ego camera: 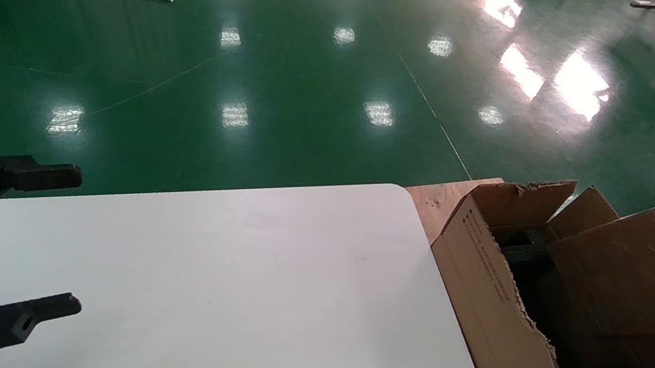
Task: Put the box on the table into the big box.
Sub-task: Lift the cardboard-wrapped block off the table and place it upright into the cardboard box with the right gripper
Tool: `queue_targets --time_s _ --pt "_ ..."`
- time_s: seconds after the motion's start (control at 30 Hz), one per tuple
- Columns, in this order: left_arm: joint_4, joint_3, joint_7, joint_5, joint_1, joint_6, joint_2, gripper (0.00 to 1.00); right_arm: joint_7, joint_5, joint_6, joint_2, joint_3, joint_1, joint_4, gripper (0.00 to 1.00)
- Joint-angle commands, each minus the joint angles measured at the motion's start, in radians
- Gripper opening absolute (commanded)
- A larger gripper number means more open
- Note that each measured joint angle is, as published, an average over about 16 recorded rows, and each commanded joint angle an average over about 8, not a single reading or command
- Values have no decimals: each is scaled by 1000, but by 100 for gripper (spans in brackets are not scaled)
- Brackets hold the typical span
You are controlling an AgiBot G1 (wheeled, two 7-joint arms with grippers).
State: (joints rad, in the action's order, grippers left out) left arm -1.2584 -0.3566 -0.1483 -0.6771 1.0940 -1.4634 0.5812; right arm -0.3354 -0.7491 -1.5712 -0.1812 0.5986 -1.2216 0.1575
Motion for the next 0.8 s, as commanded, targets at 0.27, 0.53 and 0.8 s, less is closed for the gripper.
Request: queue_targets --time_s 0.27,0.53,0.8 --pt "0 0 0 0 0 0 0 100 -52 6 16 -44 -17 16 115 0" --pt "0 0 0 0 0 0 0 100 -97 5 40 -72 -5 -9 195 0" --pt "0 0 0 0 0 0 0 100 -123 -6 56 -87 34 -60 239 0"
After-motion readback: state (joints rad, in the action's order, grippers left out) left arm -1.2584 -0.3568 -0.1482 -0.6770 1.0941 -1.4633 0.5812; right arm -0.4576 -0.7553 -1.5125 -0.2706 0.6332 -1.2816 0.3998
